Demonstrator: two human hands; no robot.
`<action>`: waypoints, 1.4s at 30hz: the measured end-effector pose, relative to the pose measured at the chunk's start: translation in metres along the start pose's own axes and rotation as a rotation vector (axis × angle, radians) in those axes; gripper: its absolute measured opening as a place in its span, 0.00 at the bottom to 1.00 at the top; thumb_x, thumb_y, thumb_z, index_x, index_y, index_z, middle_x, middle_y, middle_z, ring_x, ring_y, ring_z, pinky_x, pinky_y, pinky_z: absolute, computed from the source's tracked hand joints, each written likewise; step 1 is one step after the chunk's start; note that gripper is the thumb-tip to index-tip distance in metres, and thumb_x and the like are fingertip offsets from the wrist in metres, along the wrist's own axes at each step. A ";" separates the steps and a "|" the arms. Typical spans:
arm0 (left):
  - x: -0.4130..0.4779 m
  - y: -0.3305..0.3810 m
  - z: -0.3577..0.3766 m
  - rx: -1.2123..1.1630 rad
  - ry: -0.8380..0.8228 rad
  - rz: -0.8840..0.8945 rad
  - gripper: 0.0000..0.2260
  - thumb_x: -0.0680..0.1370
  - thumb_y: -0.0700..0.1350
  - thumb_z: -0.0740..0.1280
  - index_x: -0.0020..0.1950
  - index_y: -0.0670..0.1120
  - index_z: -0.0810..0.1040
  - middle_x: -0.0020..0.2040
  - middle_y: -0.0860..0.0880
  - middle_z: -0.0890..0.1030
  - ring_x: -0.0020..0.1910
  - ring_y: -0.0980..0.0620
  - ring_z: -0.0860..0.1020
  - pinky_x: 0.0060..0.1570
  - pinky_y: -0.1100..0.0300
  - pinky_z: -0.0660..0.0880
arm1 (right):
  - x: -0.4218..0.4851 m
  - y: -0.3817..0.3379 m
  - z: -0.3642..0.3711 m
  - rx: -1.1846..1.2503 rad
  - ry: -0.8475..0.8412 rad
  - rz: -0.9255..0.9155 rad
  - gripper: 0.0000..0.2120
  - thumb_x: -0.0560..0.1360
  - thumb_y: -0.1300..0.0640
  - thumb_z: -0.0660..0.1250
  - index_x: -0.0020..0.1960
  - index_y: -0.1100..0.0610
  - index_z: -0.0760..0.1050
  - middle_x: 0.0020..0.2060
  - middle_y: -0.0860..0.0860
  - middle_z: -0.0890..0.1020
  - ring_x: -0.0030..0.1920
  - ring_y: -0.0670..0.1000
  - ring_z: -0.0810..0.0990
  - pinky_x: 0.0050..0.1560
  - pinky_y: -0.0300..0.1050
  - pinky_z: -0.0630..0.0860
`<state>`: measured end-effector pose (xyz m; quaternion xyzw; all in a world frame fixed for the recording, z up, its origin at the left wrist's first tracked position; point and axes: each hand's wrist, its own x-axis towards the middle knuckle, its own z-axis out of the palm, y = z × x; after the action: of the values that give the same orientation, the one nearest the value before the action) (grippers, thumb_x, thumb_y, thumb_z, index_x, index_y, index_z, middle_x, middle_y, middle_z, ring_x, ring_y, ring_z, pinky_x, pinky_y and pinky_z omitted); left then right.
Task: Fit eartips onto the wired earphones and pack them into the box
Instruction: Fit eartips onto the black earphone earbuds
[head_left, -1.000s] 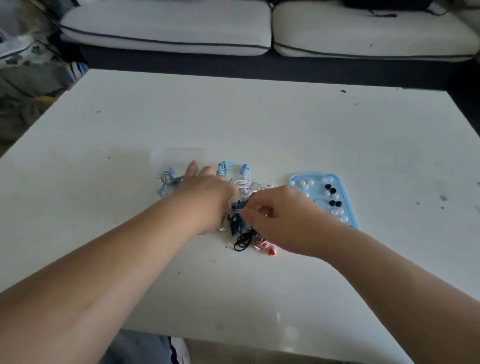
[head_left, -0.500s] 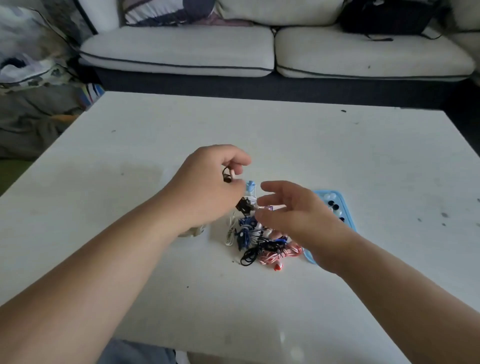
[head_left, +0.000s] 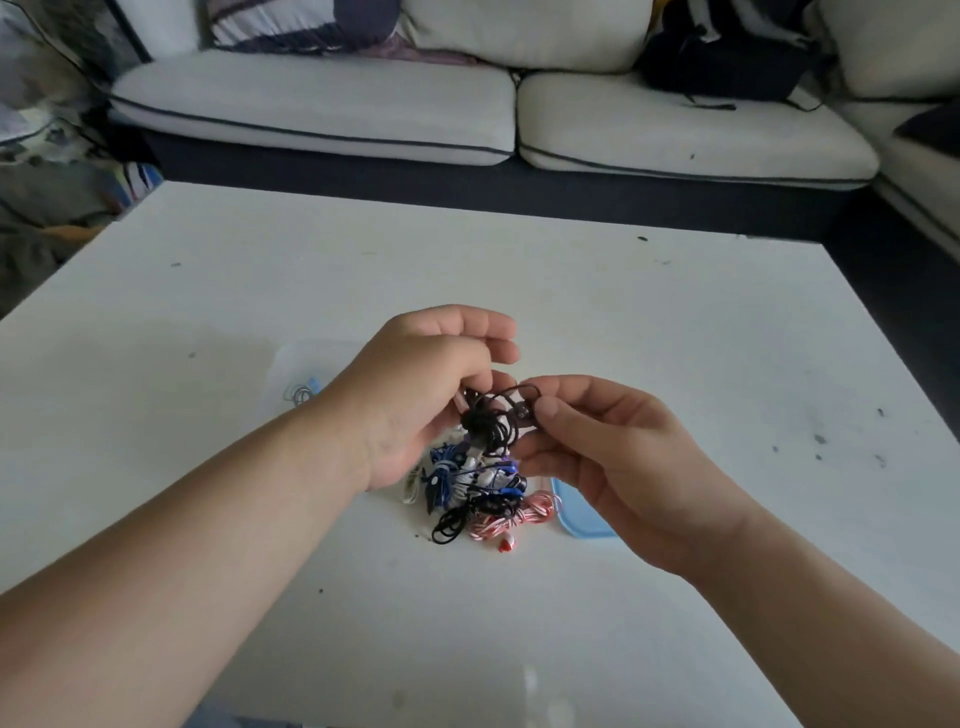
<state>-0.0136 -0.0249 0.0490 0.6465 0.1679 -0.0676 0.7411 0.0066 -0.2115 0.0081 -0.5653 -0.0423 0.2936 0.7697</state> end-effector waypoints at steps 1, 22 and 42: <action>0.000 -0.002 0.004 0.011 -0.013 -0.012 0.21 0.75 0.26 0.59 0.55 0.43 0.85 0.49 0.45 0.85 0.42 0.51 0.82 0.42 0.58 0.78 | -0.002 -0.001 -0.003 0.008 0.010 0.003 0.13 0.76 0.62 0.69 0.57 0.68 0.81 0.46 0.66 0.83 0.42 0.56 0.85 0.46 0.46 0.83; 0.004 -0.023 0.031 0.343 -0.102 0.163 0.04 0.79 0.42 0.73 0.52 0.49 0.86 0.44 0.50 0.86 0.42 0.56 0.83 0.40 0.64 0.78 | -0.012 -0.011 -0.028 0.194 0.126 0.070 0.16 0.81 0.60 0.67 0.62 0.72 0.76 0.51 0.65 0.81 0.48 0.59 0.82 0.47 0.47 0.83; 0.003 -0.023 0.029 0.115 -0.251 -0.069 0.13 0.80 0.36 0.69 0.64 0.45 0.82 0.54 0.36 0.85 0.47 0.48 0.84 0.50 0.55 0.81 | -0.011 -0.013 -0.022 0.008 0.252 0.000 0.10 0.77 0.57 0.72 0.51 0.64 0.81 0.45 0.62 0.87 0.45 0.59 0.86 0.45 0.49 0.84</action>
<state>-0.0130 -0.0561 0.0298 0.6681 0.0920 -0.1828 0.7153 0.0119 -0.2383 0.0150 -0.5948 0.0559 0.2203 0.7711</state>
